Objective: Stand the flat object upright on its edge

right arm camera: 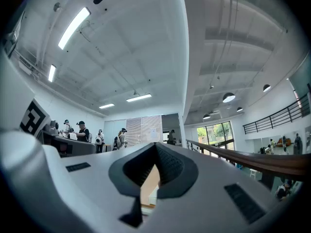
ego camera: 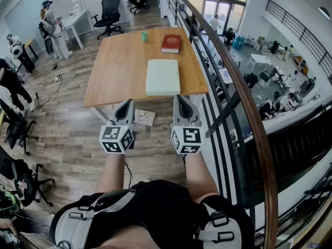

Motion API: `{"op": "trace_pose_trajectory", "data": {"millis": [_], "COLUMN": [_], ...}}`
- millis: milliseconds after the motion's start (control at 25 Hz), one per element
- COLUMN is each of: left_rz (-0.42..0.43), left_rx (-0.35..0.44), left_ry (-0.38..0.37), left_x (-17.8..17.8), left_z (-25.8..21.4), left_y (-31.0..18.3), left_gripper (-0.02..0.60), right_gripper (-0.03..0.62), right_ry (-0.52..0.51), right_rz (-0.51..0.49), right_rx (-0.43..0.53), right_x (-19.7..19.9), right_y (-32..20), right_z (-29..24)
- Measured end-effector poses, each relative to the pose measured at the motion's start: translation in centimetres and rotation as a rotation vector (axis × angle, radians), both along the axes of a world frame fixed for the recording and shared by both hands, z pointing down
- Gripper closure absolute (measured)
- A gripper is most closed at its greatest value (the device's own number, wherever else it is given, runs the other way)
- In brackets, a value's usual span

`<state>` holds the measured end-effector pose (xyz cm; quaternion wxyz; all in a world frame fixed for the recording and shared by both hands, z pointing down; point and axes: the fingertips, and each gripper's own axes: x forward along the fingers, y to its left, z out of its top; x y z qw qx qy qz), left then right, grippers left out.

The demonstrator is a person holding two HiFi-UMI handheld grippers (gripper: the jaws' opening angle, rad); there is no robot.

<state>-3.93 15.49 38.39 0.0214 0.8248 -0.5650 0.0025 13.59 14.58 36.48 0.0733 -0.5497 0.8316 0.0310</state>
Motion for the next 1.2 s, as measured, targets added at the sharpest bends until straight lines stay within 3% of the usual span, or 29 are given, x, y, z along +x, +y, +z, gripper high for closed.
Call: {"op": "trace_pose_trajectory", "data": {"millis": [560,1200], "left_rz": [0.038,0.117], "left_rx": [0.013,0.017], "left_ry": [0.010,0.023], "left_x": [-1.9,-7.4], "left_z": [0.2,0.6], "left_y": [-0.5,-1.3], "left_gripper": [0.577,0.578], "right_gripper": [0.589,0.589], "right_ry": [-0.035,-0.004], "right_rz": [0.012,0.114], "right_rx": [-0.001,0.007], "right_x": [-2.5,-7.9], "right_y": [-0.4,0.1], "right_z": [-0.3,-0.2]}}
